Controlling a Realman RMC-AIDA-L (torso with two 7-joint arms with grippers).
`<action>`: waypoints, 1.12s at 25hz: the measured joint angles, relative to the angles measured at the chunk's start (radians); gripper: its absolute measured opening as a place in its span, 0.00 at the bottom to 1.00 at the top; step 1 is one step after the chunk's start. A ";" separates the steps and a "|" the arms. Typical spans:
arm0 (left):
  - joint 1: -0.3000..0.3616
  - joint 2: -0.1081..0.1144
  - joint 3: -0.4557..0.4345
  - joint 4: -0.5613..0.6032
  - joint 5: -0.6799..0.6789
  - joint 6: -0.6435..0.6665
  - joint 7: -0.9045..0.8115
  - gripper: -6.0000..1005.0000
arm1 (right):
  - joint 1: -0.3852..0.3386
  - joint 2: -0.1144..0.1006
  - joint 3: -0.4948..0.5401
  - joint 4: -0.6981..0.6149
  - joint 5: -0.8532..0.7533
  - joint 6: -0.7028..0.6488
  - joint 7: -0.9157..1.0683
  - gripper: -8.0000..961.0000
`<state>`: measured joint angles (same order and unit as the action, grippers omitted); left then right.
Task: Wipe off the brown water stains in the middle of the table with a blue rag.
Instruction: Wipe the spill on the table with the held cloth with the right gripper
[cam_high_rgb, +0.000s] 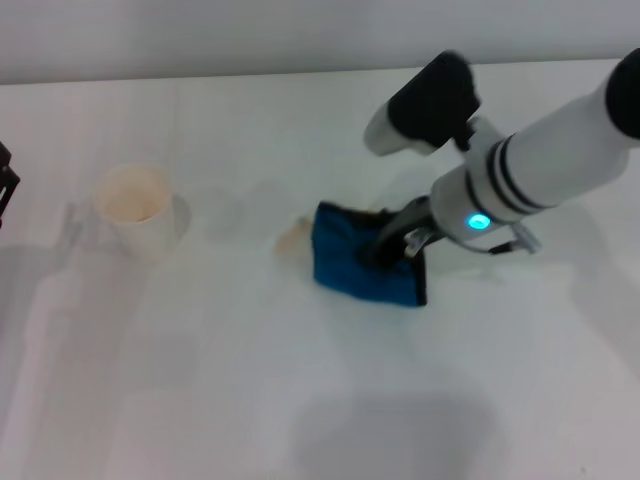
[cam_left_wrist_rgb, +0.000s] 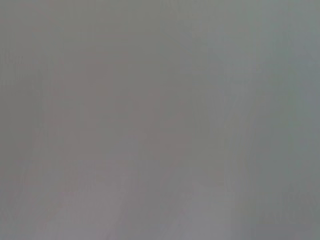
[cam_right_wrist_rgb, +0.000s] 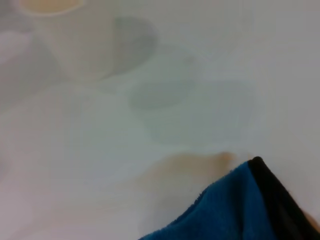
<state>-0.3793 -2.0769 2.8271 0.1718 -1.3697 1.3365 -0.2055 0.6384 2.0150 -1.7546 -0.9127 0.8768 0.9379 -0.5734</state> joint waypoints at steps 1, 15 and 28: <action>0.000 0.000 0.000 0.000 0.000 0.000 0.000 0.88 | 0.000 0.000 0.023 0.000 -0.021 -0.001 0.002 0.04; -0.001 -0.003 0.000 0.005 0.000 0.001 0.000 0.88 | 0.016 0.012 -0.023 0.025 0.071 -0.180 0.005 0.04; -0.001 -0.003 0.000 0.007 0.000 -0.006 0.000 0.88 | -0.013 0.007 -0.181 0.021 0.318 -0.126 -0.119 0.04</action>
<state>-0.3804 -2.0803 2.8267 0.1786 -1.3698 1.3306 -0.2055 0.6253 2.0224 -1.9360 -0.8921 1.1949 0.8121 -0.6928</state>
